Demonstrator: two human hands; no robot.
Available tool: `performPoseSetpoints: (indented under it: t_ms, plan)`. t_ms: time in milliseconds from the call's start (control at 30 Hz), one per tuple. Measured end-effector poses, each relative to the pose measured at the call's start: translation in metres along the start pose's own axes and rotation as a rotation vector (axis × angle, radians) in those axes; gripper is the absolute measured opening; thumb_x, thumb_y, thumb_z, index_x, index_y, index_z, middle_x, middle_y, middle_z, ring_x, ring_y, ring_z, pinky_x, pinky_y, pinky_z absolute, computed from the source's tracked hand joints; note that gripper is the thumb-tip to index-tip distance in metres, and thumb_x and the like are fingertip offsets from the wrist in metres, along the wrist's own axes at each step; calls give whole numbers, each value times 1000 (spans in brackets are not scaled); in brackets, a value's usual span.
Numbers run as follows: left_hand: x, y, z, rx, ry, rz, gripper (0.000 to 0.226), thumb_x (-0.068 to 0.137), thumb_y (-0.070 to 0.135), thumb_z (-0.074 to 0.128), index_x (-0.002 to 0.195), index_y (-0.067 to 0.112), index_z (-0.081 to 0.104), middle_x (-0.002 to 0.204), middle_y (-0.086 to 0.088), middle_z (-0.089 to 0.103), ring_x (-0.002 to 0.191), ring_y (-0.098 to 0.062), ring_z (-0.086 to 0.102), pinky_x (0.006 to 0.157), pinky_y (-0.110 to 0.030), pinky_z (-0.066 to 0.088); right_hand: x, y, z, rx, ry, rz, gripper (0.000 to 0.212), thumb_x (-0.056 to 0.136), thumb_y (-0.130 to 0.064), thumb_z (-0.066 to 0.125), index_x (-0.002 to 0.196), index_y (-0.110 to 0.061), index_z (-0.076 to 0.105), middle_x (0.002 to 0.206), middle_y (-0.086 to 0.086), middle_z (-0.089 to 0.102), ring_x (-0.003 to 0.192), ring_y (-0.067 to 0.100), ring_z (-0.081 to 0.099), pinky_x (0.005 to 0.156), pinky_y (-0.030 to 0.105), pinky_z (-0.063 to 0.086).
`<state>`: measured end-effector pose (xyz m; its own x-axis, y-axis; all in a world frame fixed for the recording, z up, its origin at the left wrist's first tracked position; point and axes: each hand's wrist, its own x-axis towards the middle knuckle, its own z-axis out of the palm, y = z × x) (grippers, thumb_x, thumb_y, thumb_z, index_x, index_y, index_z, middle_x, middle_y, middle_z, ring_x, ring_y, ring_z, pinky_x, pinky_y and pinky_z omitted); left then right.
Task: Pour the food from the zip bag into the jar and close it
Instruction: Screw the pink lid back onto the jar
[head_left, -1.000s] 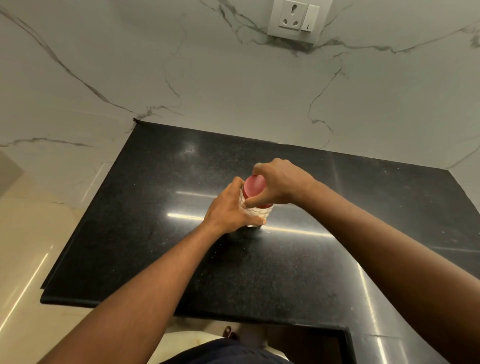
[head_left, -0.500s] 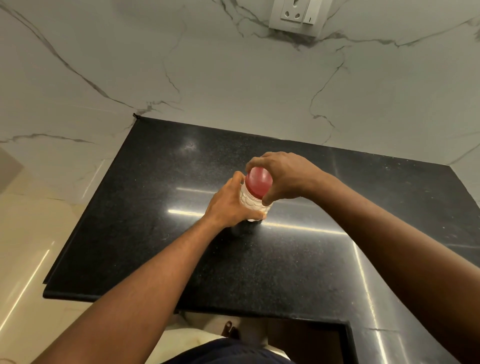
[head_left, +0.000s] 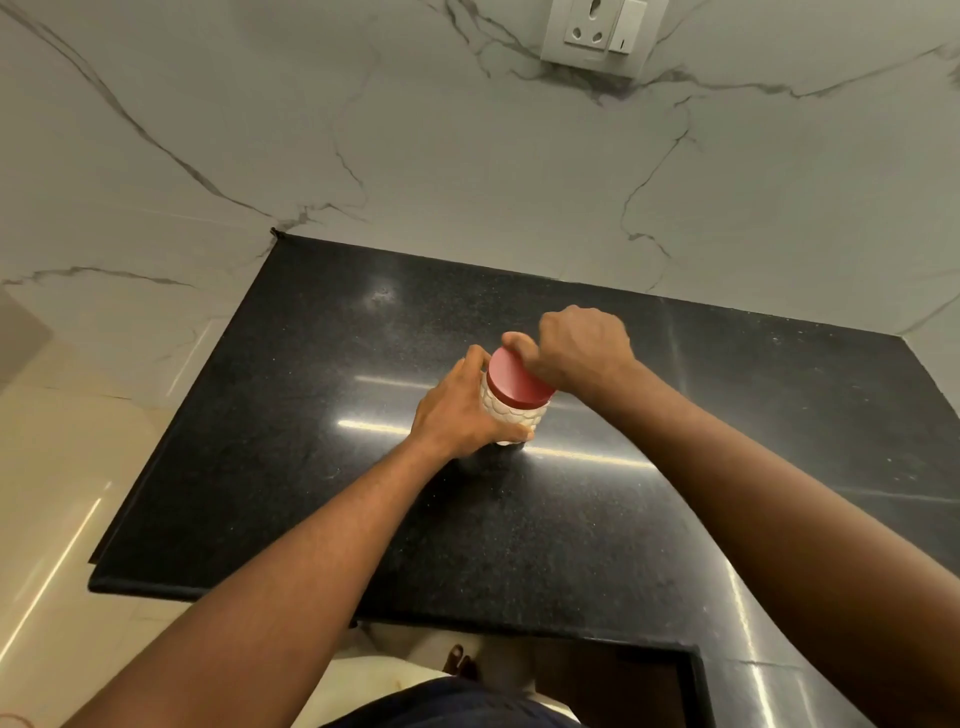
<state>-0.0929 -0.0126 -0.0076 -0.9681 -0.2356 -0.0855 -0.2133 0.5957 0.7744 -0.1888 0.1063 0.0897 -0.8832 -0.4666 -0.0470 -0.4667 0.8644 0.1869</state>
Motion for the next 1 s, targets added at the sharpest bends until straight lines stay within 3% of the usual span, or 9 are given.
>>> performPoseSetpoints:
  t_ms: [100,167,233,367,500,600,700,833,1000]
  plan:
    - [1,-1,-2,3,3,-5,90,54,58,95,120,35,39,122,8,63,107,-20,66,89,-53,59,-1,17,-4,133,32,-159,44,95,-60,56,102,-19,69,95,3,73,77,19,64,65,29,42]
    - [0,0,-2,11,13,14,95,54,60,94,127,35,38,127,8,62,110,-16,64,90,-51,60,-7,20,-12,344,-251,-400,65,82,-51,74,143,-39,52,145,-4,57,123,18,56,90,32,44]
    - [0,-1,0,19,28,28,96,54,63,93,128,35,39,125,8,62,109,-15,64,87,-49,62,-14,17,-12,287,-355,-521,84,76,-39,83,150,-47,43,158,-5,43,137,20,46,102,37,44]
    - [0,-3,4,24,50,12,91,50,70,87,120,39,39,118,13,63,101,-16,67,82,-49,61,-12,9,2,132,-24,-421,59,80,-64,69,130,-34,66,113,0,71,91,17,63,74,31,53]
    - [0,-2,6,35,62,-17,92,49,72,88,120,38,39,117,11,64,101,-17,67,84,-48,61,-10,2,16,95,95,-68,78,91,-83,34,70,-14,63,62,2,60,62,22,63,55,31,46]
    - [2,-4,7,47,58,-5,90,51,72,88,117,38,38,116,9,63,100,-19,68,80,-47,61,-18,17,31,252,30,-219,79,85,-85,42,121,-20,65,111,9,71,99,29,67,73,37,52]
    - [2,-5,8,54,73,29,92,54,69,87,124,35,38,120,7,62,104,-21,68,83,-49,61,-22,22,31,329,-204,-468,92,77,-64,69,156,-44,28,161,2,37,140,28,41,101,42,47]
    - [3,-3,10,57,84,-30,88,46,79,85,109,41,36,108,13,64,89,-15,67,72,-41,58,-18,16,30,308,18,-322,86,68,-67,72,146,-36,50,124,-2,61,112,20,60,77,30,46]
    - [3,-4,15,52,102,-46,88,42,82,82,104,41,33,103,17,64,82,-12,65,56,-27,38,-29,-4,33,213,118,1,91,62,-94,56,112,-18,61,96,-1,54,79,22,62,65,32,42]
